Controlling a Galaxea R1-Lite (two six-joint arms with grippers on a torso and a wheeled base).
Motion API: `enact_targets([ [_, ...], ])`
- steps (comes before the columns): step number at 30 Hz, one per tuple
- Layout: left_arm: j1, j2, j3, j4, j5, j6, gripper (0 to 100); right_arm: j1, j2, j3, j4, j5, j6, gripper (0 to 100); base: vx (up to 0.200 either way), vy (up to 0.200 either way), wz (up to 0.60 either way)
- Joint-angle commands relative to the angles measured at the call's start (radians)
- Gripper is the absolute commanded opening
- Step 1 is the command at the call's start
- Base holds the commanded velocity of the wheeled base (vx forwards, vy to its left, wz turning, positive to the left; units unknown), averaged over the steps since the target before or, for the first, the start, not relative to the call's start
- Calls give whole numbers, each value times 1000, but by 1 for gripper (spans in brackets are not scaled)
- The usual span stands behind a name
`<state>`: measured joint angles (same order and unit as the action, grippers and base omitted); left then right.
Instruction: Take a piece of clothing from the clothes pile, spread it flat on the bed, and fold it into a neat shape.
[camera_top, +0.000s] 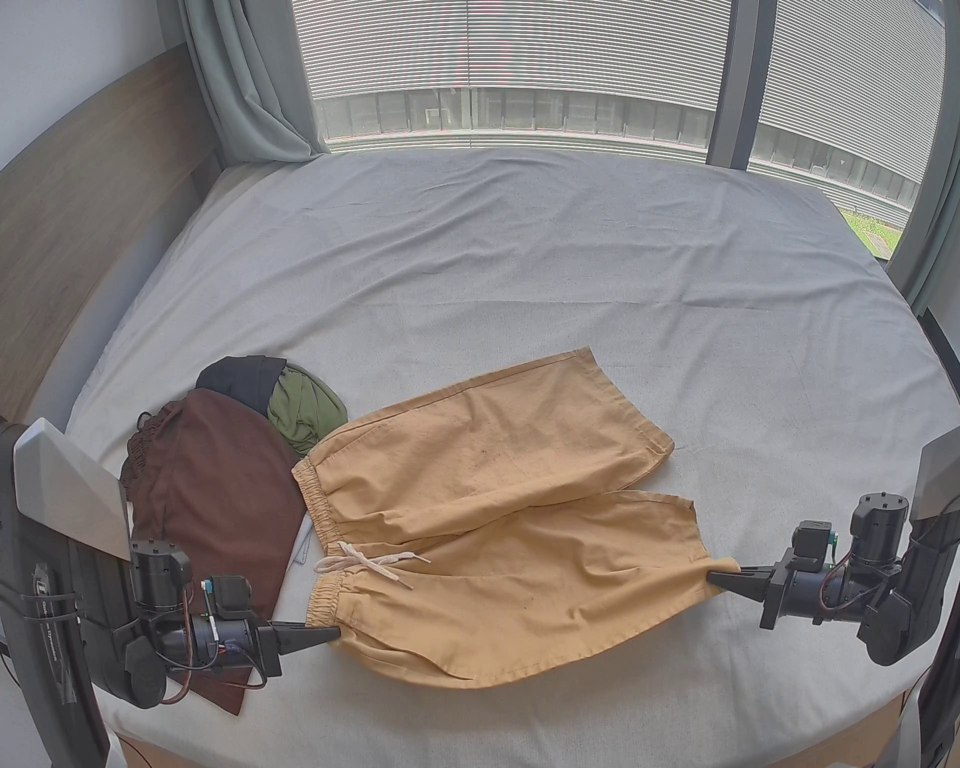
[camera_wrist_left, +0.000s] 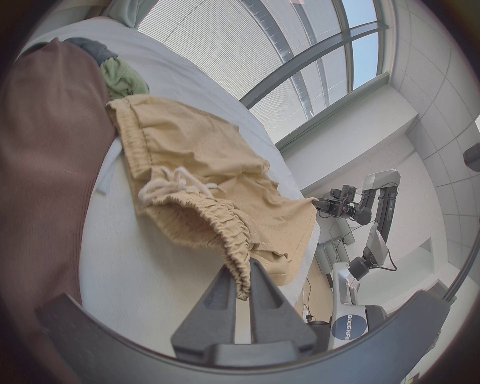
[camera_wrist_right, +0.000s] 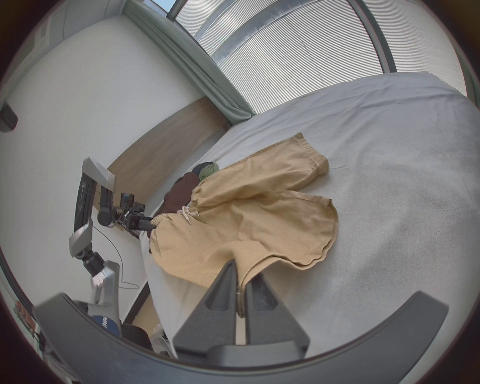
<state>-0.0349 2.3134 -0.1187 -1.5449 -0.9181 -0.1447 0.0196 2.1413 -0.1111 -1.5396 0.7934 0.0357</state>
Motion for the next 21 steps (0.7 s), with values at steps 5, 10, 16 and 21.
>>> enact_targets([
  [5,-8,-71,-104,-1,13,-65,0,46,-104,-32,-1,0,108,0,0,0,0],
  [10,-8,-112,-141,-1,15,-158,0,45,-104,-38,-1,0,110,0,0,0,0],
  [16,-10,-141,-153,-1,13,-208,0,45,-104,-41,-1,-2,110,0,0,0,0],
  [21,-8,-138,-165,-1,15,-207,0,45,-110,-44,-1,-3,112,0,0,0,0],
])
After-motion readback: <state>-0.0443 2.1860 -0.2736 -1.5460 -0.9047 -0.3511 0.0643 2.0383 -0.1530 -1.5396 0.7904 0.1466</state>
